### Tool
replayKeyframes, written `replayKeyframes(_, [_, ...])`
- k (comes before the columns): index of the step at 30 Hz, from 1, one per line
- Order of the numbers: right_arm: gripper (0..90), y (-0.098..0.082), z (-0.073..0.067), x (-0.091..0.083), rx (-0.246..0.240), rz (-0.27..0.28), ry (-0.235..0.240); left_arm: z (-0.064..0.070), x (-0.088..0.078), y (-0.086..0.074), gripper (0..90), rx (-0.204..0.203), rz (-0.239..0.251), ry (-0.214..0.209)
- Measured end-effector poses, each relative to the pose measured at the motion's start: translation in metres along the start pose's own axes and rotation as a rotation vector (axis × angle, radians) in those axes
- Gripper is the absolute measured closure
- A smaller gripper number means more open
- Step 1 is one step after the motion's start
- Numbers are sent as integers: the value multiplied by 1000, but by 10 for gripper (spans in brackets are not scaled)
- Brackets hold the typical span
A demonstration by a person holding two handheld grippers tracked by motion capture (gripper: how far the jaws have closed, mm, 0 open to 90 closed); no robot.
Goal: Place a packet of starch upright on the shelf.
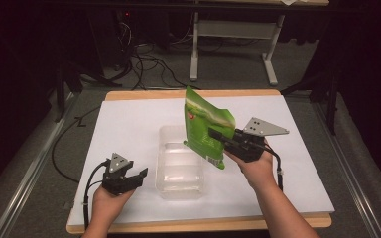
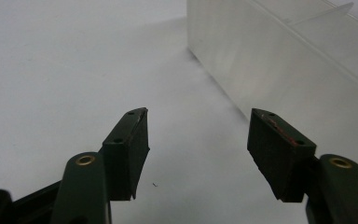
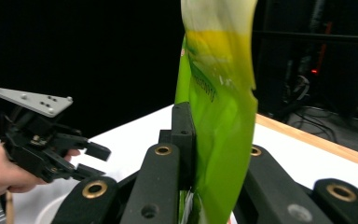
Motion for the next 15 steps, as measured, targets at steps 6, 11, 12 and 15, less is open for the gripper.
replayKeyframes(6, [842, -5, -7, 11, 7, 18, 70, 2, 1, -2, 389, -8, 0, 3])
replayKeyframes(11, [844, -8, -13, 15, 23, 11, 133, 8, 2, -2, 389, -4, 1, -9])
replayKeyframes(12, [844, -9, -15, 16, 23, 5, 146, 9, 2, -2, 389, -5, 3, -11])
replayKeyframes(15, [843, -13, -18, 19, 11, -21, 188, 11, 2, -2, 389, 3, -2, -15])
Point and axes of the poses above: each handheld gripper's, and its own axes: x roughly forward along the jaws, y roughly out of its top, z roughly to its right, the point moved 1 cm from there along x, roughly forward along the jaws, and after that the axes turned 12 degrees about z, right-handed, at the moved point
